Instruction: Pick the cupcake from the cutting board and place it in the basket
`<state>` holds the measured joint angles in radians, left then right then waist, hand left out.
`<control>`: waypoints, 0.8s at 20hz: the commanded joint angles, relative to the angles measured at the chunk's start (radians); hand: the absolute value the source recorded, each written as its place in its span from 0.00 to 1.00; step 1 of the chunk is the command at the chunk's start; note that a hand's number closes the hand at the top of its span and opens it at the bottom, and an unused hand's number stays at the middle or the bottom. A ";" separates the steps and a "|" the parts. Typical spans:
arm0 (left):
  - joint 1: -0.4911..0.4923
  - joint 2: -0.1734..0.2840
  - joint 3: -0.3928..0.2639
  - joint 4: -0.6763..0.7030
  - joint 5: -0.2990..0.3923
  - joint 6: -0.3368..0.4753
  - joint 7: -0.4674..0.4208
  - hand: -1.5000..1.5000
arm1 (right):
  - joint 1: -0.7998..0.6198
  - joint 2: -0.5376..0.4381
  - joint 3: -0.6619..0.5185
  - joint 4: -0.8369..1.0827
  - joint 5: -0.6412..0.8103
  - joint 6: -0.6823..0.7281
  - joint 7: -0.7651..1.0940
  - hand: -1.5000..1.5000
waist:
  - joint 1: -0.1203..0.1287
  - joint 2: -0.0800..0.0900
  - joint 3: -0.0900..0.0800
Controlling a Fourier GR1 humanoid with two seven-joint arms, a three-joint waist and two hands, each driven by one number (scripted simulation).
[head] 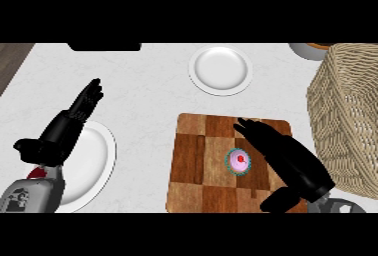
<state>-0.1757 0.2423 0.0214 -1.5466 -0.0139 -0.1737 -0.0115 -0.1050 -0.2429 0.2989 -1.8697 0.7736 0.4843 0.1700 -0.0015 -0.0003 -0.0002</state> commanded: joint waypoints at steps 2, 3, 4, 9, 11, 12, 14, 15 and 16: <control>-0.009 -0.026 0.005 -0.004 -0.012 -0.013 0.023 0.50 | -0.036 0.003 -0.023 0.082 0.057 0.000 -0.046 0.00 | 0.002 0.000 0.000; -0.004 -0.017 0.029 0.011 -0.013 -0.021 0.002 0.50 | -0.031 0.031 -0.002 0.075 0.077 -0.001 -0.027 0.00 | 0.002 0.000 0.000; 0.003 -0.035 -0.001 -0.012 -0.045 0.005 -0.003 0.50 | 0.032 0.044 0.053 0.077 0.126 -0.070 -0.032 0.00 | 0.001 0.000 0.000; 0.016 -0.040 0.011 -0.060 -0.036 -0.019 0.038 0.50 | -0.041 0.041 -0.010 0.216 0.135 -0.085 -0.119 0.00 | 0.004 0.000 0.000; 0.018 -0.042 0.022 0.000 -0.049 -0.034 -0.028 0.50 | -0.034 0.089 0.024 0.179 0.162 -0.072 -0.066 0.00 | 0.002 0.000 0.000; 0.017 -0.012 0.048 -0.019 -0.005 -0.070 0.003 0.50 | -0.030 0.117 0.080 0.189 0.202 -0.084 -0.023 0.00 | 0.003 0.000 0.000; -0.048 -0.014 0.054 -0.007 -0.005 -0.058 0.062 0.50 | -0.057 0.166 0.109 0.209 0.237 -0.079 0.042 0.00 | 0.002 0.000 0.000; 0.015 -0.056 0.018 -0.054 -0.045 -0.034 0.043 0.50 | -0.044 0.103 0.026 0.210 0.198 -0.054 -0.036 0.00 | 0.002 0.000 0.000; 0.013 -0.018 0.043 -0.063 -0.021 -0.067 0.027 0.50 | -0.128 0.122 0.019 0.315 0.217 -0.069 -0.032 0.00 | 0.006 0.001 0.000</control>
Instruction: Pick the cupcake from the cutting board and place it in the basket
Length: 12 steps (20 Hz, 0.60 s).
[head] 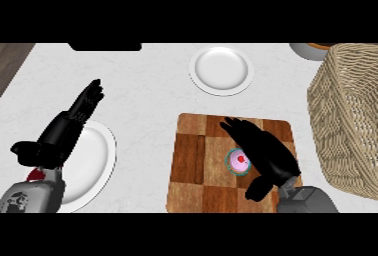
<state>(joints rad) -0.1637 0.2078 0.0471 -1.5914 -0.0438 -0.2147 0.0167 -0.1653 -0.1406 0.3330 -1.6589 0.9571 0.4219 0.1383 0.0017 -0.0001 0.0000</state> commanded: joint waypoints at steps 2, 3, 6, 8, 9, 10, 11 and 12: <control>0.052 -0.029 -0.020 -0.143 -0.007 0.013 0.095 0.50 | -0.020 0.013 -0.018 0.072 0.035 -0.009 -0.012 0.00 | 0.002 -0.001 0.000; -0.011 -0.010 0.023 0.038 -0.010 -0.011 -0.022 0.50 | -0.066 0.032 -0.047 0.048 0.013 0.052 0.024 0.00 | -0.001 0.000 0.000; 0.045 -0.019 0.007 -0.066 0.001 -0.022 0.041 0.50 | 0.019 -0.019 -0.040 0.109 0.052 -0.046 -0.078 0.00 | 0.000 0.000 0.000; 0.015 -0.007 0.031 0.000 -0.016 -0.024 -0.011 0.50 | 0.052 0.001 -0.025 0.035 0.034 0.018 -0.043 0.00 | -0.002 0.000 0.000; 0.025 -0.028 0.006 -0.070 -0.022 0.004 0.052 0.50 | -0.008 -0.006 -0.048 0.213 0.043 -0.053 -0.117 0.00 | 0.003 0.000 0.000; -0.046 -0.051 -0.002 0.018 -0.049 0.022 0.025 0.50 | 0.011 0.012 -0.035 0.112 0.045 -0.011 -0.081 0.00 | -0.003 0.000 0.000; -0.015 -0.048 -0.010 0.007 -0.060 0.019 0.012 0.50 | -0.017 0.044 -0.008 0.144 0.060 0.022 -0.033 0.00 | -0.001 0.000 0.000; 0.006 -0.032 0.012 -0.051 -0.017 -0.013 0.030 0.50 | -0.035 0.011 -0.044 0.164 0.030 0.030 -0.103 0.00 | 0.001 0.000 0.000</control>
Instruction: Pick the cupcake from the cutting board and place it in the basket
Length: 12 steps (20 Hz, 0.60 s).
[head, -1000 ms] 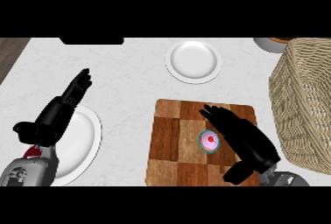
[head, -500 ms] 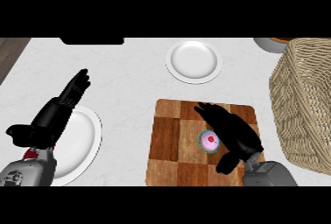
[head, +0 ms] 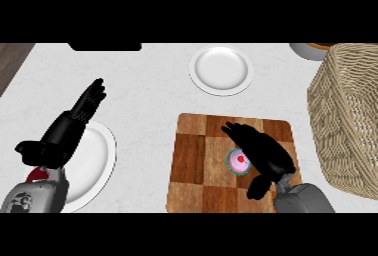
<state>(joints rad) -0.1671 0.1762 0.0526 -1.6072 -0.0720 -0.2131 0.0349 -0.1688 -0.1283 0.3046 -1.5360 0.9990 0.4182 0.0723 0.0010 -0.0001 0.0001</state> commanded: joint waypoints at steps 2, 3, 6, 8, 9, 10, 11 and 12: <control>-0.034 0.012 0.032 0.099 0.006 -0.026 -0.071 0.50 | -0.049 0.011 -0.002 0.137 0.014 -0.004 -0.054 1.00 | 0.000 0.002 0.000; -0.036 0.009 0.021 0.076 0.005 -0.026 -0.036 0.50 | -0.066 0.040 0.038 0.119 0.030 0.046 -0.008 1.00 | 0.000 0.001 0.000; 0.016 0.014 0.030 -0.010 0.018 -0.045 0.007 0.50 | 0.011 -0.003 0.035 0.048 0.050 0.020 -0.062 1.00 | -0.001 0.000 0.000; 0.008 -0.021 -0.005 -0.013 -0.025 -0.005 0.012 0.50 | 0.004 0.016 0.060 0.120 0.098 -0.044 -0.072 1.00 | 0.000 0.000 0.000; -0.046 0.025 0.057 0.058 0.036 -0.058 -0.027 0.50 | 0.005 0.019 0.071 0.177 0.112 -0.108 -0.108 1.00 | -0.001 0.001 0.000; 0.012 0.001 0.021 -0.008 -0.006 -0.029 -0.015 0.50 | 0.027 -0.017 0.071 0.097 0.118 -0.051 -0.096 1.00 | -0.001 0.000 0.000; 0.041 -0.009 0.010 -0.079 0.011 -0.027 0.045 0.50 | 0.014 -0.036 0.090 0.114 0.131 -0.056 -0.126 1.00 | 0.002 -0.001 0.000; 0.015 -0.037 -0.011 -0.086 -0.005 0.001 0.063 0.50 | -0.020 -0.043 0.072 0.100 0.124 -0.044 -0.143 1.00 | 0.001 -0.001 0.000</control>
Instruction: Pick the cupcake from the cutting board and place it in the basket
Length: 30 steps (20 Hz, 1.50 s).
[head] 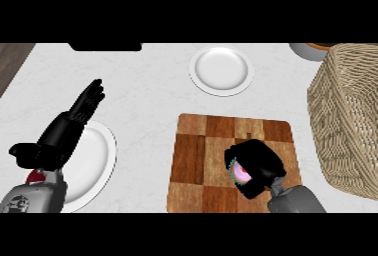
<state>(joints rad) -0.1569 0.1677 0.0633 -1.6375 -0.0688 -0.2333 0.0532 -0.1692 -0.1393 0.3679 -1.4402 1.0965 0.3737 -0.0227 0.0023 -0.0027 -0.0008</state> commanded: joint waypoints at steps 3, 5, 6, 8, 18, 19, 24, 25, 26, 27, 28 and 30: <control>-0.056 0.035 0.049 0.120 0.005 -0.024 -0.058 0.50 | -0.041 0.054 0.092 0.103 0.129 -0.138 -0.019 1.00 | -0.001 0.004 0.001; 0.027 0.005 0.019 0.045 -0.019 -0.001 -0.064 0.50 | 0.122 0.012 0.103 -0.031 0.140 -0.184 0.000 1.00 | -0.006 0.002 0.001; 0.017 0.035 0.049 0.057 0.018 -0.037 -0.066 0.50 | 0.224 -0.023 0.118 -0.151 0.141 -0.174 0.030 1.00 | -0.015 -0.001 0.001; 0.014 0.039 0.061 0.037 0.018 -0.021 -0.045 0.50 | 0.365 -0.094 0.083 -0.213 0.134 -0.230 0.029 1.00 | -0.035 -0.005 0.000; 0.024 0.016 0.035 0.023 -0.002 -0.008 -0.024 0.50 | 0.856 -0.168 0.087 -0.567 -0.064 -0.431 -0.074 1.00 | -0.029 -0.001 0.001; 0.029 0.011 0.028 -0.013 -0.001 -0.005 -0.011 0.50 | 0.846 -0.176 0.042 -0.599 -0.154 -0.421 -0.112 1.00 | -0.024 -0.002 0.001; 0.014 0.002 0.026 0.042 -0.021 0.008 -0.041 0.50 | 0.940 -0.134 0.090 -0.849 -0.341 -0.459 -0.192 1.00 | -0.037 -0.003 0.001; 0.010 0.024 0.057 0.068 -0.002 -0.004 -0.046 0.50 | 0.990 -0.148 0.081 -0.921 -0.382 -0.465 -0.204 1.00 | -0.047 -0.003 0.001; 0.026 0.016 0.041 0.027 0.000 -0.006 -0.022 0.50 | 1.043 -0.167 0.088 -1.005 -0.393 -0.467 -0.209 1.00 | -0.046 -0.009 0.001; 0.031 0.004 0.016 0.013 -0.028 0.008 -0.023 0.50 | 1.069 -0.169 0.070 -1.051 -0.419 -0.469 -0.196 1.00 | -0.040 -0.006 0.001; 0.058 -0.010 0.012 0.000 -0.019 0.007 -0.035 0.50 | 1.120 -0.193 0.057 -1.111 -0.440 -0.467 -0.203 1.00 | -0.037 -0.007 0.001; 0.058 0.007 0.017 0.001 -0.018 -0.008 -0.050 0.50 | 1.138 -0.195 0.053 -1.181 -0.464 -0.443 -0.167 1.00 | -0.030 -0.004 0.000</control>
<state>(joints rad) -0.1238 0.1731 0.0881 -1.6188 -0.0837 -0.2327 0.0178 0.8512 -0.2993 0.4416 -2.3395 0.7550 -0.1069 -0.2307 -0.0345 -0.0077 -0.0005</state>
